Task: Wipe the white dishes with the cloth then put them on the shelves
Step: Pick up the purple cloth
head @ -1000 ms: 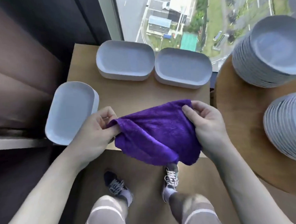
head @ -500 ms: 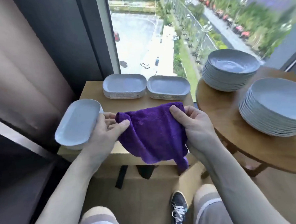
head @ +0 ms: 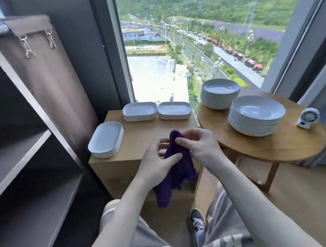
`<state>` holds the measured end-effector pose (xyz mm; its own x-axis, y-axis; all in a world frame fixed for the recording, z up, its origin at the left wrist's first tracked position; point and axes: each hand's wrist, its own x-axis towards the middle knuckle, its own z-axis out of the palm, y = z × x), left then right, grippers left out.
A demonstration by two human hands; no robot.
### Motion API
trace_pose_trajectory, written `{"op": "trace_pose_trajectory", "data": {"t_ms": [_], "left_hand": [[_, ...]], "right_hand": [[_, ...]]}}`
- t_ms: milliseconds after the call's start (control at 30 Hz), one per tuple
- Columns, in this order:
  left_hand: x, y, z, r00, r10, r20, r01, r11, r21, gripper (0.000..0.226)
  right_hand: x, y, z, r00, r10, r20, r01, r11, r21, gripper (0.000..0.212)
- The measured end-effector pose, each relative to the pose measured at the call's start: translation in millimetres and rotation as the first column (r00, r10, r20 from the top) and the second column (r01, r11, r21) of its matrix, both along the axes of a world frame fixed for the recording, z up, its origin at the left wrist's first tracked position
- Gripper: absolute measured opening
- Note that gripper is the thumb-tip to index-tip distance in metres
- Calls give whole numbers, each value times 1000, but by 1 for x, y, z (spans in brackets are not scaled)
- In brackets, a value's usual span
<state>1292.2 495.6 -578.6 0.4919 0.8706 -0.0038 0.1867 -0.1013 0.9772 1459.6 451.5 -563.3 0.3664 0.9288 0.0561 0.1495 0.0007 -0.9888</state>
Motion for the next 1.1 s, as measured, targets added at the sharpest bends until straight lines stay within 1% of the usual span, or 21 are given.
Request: {"op": "trace_pose_trajectory", "data": {"t_ms": [67,133,233,333,400,500,600,700,800,867,967,1067,1100], "left_hand": [[-3,-5,2,999,-4,46,5,999,-37,31],[-6,-8,4,997,0,73,4,999,-51,25],[-9,-7,10,999,41,30,-39,997,-69,22],[-7,-3,21,999,49,-2,-49,993,-103,25],[-4,3,32,998,45,-34,-48,995,-89,22],[1,8,48,998,0,-58,-5,997,-76,14],[7,9,57,999,-12,-47,8,996,-94,17],[13,13,53,1000,8,-10,-10,990,-139,26],[19,23,33,996,54,68,-35,966,-256,30],[22,36,12,990,87,108,-45,940,-339,29],[24,65,-24,988,87,130,-21,899,-438,34],[25,103,-60,986,63,155,23,868,-496,40],[26,116,-69,984,60,168,35,857,-514,40]], "right_hand": [[1,-7,4,999,13,31,-14,1000,23,2],[4,-11,7,997,-12,77,8,999,49,7],[13,-14,13,988,-61,143,48,994,94,17],[28,-13,15,976,-68,207,44,992,116,20],[37,-11,15,958,-64,279,29,991,130,17],[48,-8,13,926,-96,364,38,986,165,8],[52,-5,6,875,-183,447,86,969,230,21],[46,1,-8,846,-204,493,90,965,246,25],[36,10,-31,857,-219,468,103,960,260,25],[31,20,-52,885,-183,428,94,971,222,25],[29,42,-90,949,-44,314,13,995,101,18],[32,75,-129,974,147,172,-133,987,-90,32],[33,88,-141,974,184,135,-165,976,-139,27]]}}
